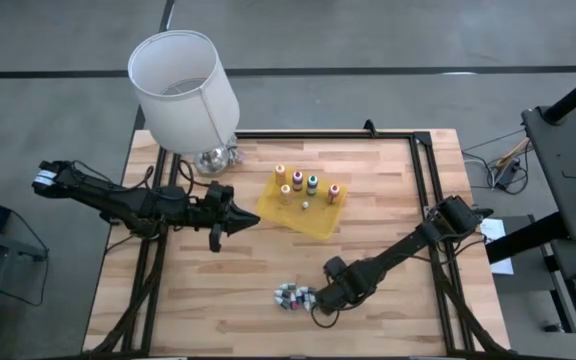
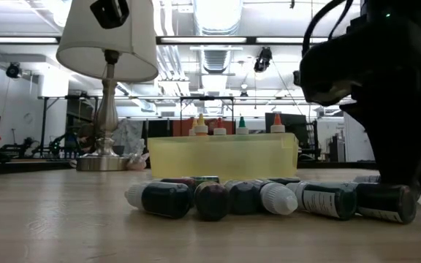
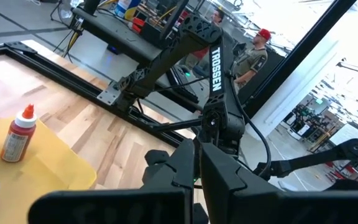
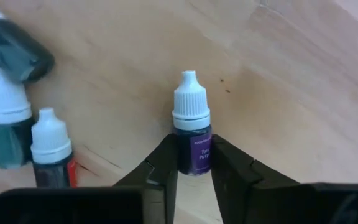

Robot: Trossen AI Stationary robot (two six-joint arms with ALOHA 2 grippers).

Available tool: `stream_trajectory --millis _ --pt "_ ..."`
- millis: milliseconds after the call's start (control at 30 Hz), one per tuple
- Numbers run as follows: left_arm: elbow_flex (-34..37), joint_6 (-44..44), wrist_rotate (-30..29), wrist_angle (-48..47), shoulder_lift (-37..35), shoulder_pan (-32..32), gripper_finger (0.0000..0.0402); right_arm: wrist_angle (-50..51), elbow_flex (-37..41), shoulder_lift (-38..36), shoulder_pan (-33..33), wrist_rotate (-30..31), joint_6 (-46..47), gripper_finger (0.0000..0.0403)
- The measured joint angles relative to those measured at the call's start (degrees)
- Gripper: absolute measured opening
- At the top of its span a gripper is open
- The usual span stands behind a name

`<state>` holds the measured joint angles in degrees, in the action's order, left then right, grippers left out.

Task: Pick & Place food coloring
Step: Put the small purple food coloring bottle into the yellow bin

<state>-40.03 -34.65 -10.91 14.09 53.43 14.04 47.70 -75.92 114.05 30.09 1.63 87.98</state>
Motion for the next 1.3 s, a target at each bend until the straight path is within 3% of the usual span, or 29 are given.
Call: stream_trajectory --millis 333,567,700,800,1100,1300 --pt "-1.3 0.3 5.1 1.9 -0.1 0.0 0.0000 0.0 -5.4 -5.2 -0.2 -0.1 -10.9 0.0060" --pt "-3.8 5.8 16.0 1.7 0.7 0.0 0.0000 -0.5 -14.9 -7.8 -1.0 0.1 -25.9 0.0061" --pt "-5.4 6.1 17.5 1.6 0.9 -0.1 0.0006 -0.1 -21.0 -8.0 -2.1 1.3 -31.3 0.0061" --pt "-6.5 7.2 17.9 1.6 0.9 -0.1 0.0028 0.0 -25.1 -8.0 -2.9 3.2 -33.8 0.0061" --pt "-9.0 6.1 20.4 -0.1 1.0 -0.1 0.0146 3.9 -35.6 -8.0 -6.2 6.1 -38.8 0.0061" --pt "-12.7 3.1 21.5 -11.2 1.4 0.0 0.0169 10.7 -42.4 -8.0 -9.3 6.3 -41.5 0.0061"
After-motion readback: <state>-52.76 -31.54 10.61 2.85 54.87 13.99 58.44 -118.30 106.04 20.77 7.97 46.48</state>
